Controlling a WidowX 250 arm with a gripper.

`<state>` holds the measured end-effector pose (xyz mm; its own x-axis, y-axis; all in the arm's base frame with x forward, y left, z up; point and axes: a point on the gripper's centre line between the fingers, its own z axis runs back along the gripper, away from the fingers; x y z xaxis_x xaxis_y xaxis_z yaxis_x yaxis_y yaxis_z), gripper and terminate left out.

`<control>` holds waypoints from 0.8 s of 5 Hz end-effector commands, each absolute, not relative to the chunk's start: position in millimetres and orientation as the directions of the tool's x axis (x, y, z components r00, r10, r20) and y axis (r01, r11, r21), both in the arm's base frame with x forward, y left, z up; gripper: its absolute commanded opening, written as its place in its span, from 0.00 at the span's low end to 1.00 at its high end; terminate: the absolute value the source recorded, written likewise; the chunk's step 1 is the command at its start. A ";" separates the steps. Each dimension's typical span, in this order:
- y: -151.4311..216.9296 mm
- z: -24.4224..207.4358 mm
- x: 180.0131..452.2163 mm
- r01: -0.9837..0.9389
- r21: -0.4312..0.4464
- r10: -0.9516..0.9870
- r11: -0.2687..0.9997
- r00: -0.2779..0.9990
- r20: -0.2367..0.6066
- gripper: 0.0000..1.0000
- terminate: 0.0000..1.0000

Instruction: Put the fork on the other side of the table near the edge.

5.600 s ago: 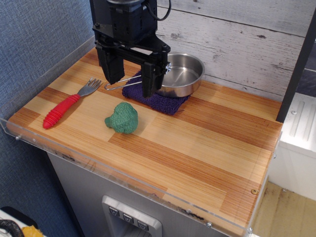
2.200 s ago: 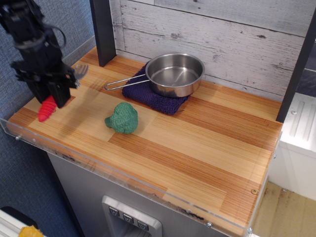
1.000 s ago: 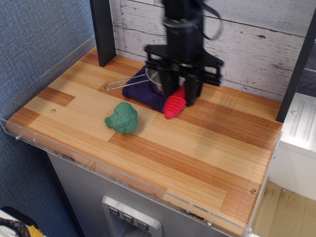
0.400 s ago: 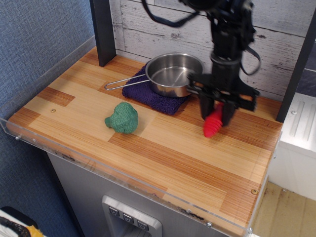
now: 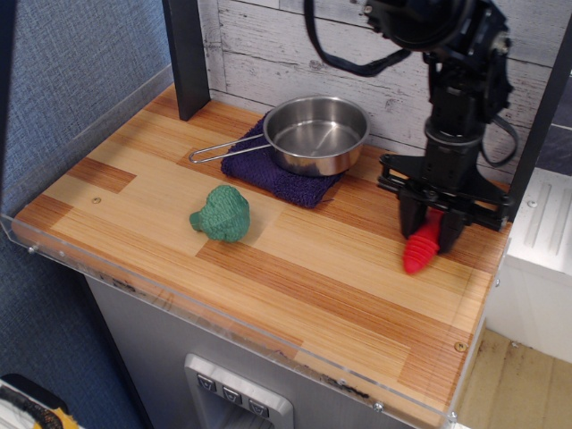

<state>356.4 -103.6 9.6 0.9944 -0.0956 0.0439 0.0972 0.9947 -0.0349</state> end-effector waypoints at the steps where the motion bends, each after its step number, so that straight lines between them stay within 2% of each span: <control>1: -93.7 22.0 351.7 0.005 -0.068 -0.002 0.998 0.999 0.039 1.00 0.00; 2: -82.0 45.5 343.9 -0.043 -0.102 0.050 0.994 0.996 0.074 1.00 0.00; 3: -71.4 80.0 337.9 -0.022 -0.134 0.039 0.991 0.991 0.127 1.00 0.00; 4: -66.2 130.0 314.7 0.055 -0.111 -0.033 0.992 0.980 0.196 1.00 0.00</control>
<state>318.2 -67.3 119.6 0.9872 -0.0330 0.1559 0.0498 0.9932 -0.1049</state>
